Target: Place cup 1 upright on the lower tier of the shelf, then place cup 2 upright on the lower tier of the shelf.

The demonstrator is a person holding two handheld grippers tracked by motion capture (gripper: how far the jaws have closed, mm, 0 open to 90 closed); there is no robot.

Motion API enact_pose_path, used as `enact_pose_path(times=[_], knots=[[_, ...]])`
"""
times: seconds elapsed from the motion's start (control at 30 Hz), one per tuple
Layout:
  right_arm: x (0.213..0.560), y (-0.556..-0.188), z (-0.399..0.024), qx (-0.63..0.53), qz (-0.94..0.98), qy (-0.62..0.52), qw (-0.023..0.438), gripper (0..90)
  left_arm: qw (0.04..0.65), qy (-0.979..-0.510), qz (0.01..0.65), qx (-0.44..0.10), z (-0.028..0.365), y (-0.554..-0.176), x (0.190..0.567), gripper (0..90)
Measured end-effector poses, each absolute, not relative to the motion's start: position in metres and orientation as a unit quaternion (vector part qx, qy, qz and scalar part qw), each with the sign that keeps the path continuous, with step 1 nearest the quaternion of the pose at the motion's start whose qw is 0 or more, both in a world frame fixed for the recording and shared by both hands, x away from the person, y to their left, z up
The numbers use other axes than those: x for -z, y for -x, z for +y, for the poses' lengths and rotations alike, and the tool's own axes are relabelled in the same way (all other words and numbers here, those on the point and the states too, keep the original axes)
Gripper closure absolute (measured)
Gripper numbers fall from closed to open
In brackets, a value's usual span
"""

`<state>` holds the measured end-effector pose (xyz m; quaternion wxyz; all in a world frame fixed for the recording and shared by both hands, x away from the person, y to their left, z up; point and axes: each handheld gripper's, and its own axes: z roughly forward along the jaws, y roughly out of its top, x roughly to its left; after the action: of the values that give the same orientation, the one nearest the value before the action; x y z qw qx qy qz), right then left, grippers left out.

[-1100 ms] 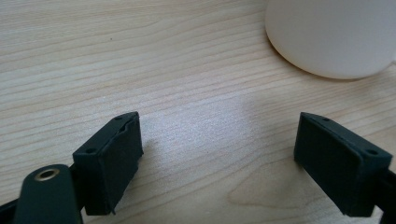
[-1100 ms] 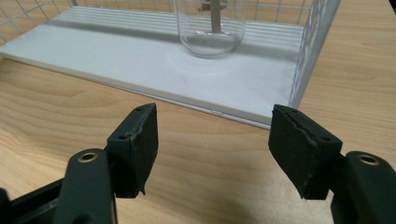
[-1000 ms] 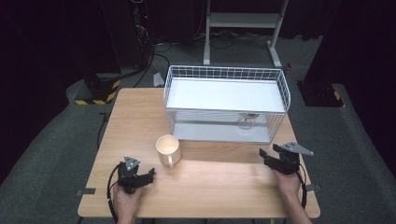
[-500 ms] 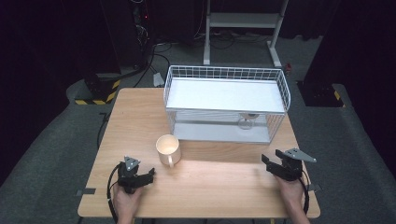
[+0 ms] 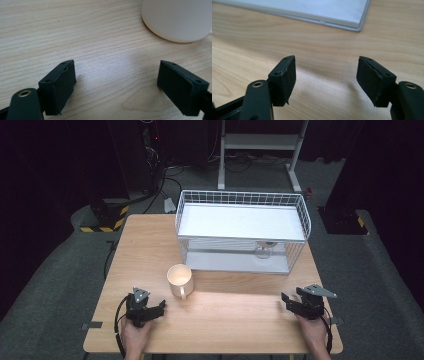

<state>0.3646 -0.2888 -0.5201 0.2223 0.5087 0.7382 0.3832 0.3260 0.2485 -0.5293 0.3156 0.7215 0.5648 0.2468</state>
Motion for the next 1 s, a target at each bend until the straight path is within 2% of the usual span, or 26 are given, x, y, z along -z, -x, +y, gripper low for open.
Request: enact_pose_path(times=[0.37,0.5,0.7,1.0], knots=[[0.523,-0.370,-0.278,-0.327,0.772,-0.499,0.220,28.6,0.311,-0.719,0.570,-0.247,0.248,-0.326,0.529,14.7],[0.523,-0.370,-0.278,-0.325,0.769,-0.504,0.221,27.8,0.301,-0.718,0.579,-0.242,0.248,-0.329,0.530,1.3],[0.523,-0.371,-0.278,-0.325,0.769,-0.503,0.222,27.5,0.319,-0.721,0.574,-0.219,0.248,-0.328,0.528,1.6],[0.523,-0.371,-0.278,-0.324,0.769,-0.504,0.222,27.5,0.341,-0.729,0.553,-0.216,0.236,-0.324,0.525,3.2]])
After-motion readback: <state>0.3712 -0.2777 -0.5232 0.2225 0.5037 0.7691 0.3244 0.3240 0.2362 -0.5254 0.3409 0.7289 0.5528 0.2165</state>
